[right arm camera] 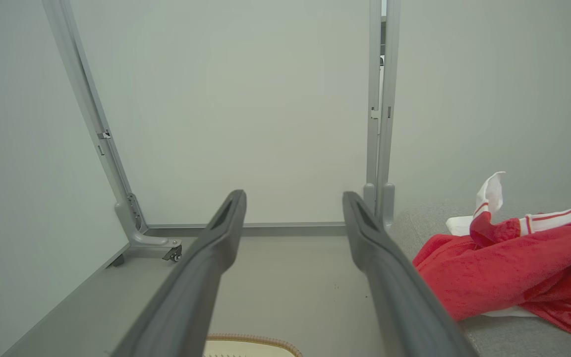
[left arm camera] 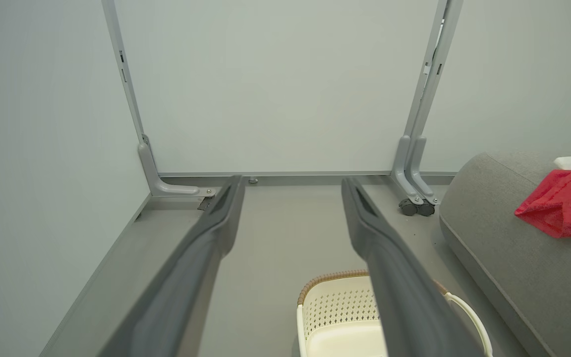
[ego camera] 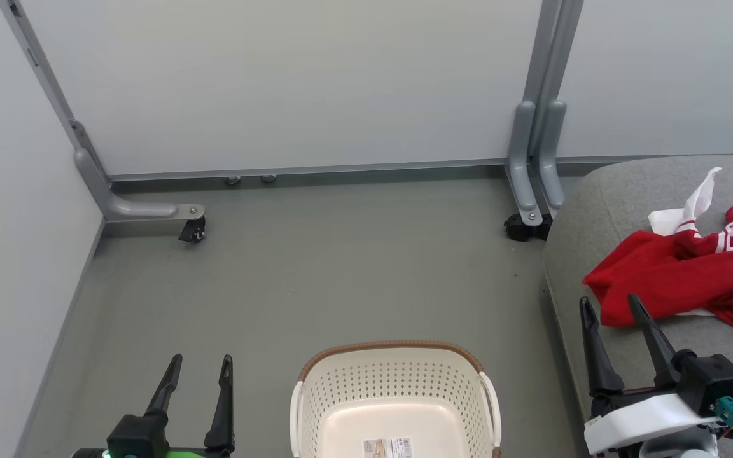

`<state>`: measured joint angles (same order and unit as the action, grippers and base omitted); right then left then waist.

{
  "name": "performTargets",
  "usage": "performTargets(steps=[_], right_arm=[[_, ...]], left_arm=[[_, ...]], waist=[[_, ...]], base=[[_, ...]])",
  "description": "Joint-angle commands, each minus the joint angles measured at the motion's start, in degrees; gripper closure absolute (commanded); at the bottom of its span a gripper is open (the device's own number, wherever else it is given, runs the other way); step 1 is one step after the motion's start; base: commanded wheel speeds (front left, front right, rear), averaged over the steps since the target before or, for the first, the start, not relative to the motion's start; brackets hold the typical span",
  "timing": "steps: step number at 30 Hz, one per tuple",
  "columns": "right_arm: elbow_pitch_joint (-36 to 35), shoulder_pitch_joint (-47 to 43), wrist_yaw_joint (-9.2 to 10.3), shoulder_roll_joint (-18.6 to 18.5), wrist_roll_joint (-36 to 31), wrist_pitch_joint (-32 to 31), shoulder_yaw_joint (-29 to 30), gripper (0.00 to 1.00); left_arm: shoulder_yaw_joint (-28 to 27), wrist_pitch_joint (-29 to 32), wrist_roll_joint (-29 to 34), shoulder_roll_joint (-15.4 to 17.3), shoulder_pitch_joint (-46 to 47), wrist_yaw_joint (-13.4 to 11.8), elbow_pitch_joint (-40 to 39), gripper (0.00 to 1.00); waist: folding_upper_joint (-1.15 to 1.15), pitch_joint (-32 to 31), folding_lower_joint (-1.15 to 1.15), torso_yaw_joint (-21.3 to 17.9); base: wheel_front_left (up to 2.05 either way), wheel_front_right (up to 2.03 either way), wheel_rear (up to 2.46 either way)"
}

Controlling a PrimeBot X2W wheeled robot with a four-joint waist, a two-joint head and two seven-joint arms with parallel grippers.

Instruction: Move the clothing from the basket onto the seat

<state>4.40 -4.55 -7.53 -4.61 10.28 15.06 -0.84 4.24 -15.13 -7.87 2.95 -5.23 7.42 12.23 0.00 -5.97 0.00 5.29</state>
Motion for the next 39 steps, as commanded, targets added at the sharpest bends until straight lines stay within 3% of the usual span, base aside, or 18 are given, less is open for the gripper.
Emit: performTargets(steps=[1, 15, 23, 39], right_arm=[[0.19, -0.24, 0.09, -0.02, -0.34, 0.16, 0.08, 0.0], [1.46, 1.39, 0.09, 0.12, -0.75, 0.16, 0.15, 0.0], [1.42, 1.3, 0.09, -0.17, -0.06, 0.16, -0.35, 0.0], [0.9, 1.65, 0.09, 0.01, -0.87, 0.16, 0.24, 0.0]], left_arm=[[0.04, 0.0, -0.47, -0.03, -0.7, 0.12, 0.32, 0.0], [0.99, -0.01, -1.1, -0.04, 0.01, 0.0, 0.63, 0.0], [0.18, 0.0, -0.55, -0.01, -0.02, -1.98, 0.6, 0.0], [-0.7, 0.0, -1.63, 0.01, -0.24, -0.49, 0.49, 0.0]], waist=[[0.0, -0.51, 0.0, 1.05], [0.0, 0.13, 0.0, 0.41], [0.0, -0.06, 0.0, -0.38], [0.0, 0.65, 0.0, -0.49]], base=[[0.0, 0.0, 0.0], [0.0, 0.0, 0.0], [0.0, 0.0, 0.0], [0.0, 0.0, 0.0]])
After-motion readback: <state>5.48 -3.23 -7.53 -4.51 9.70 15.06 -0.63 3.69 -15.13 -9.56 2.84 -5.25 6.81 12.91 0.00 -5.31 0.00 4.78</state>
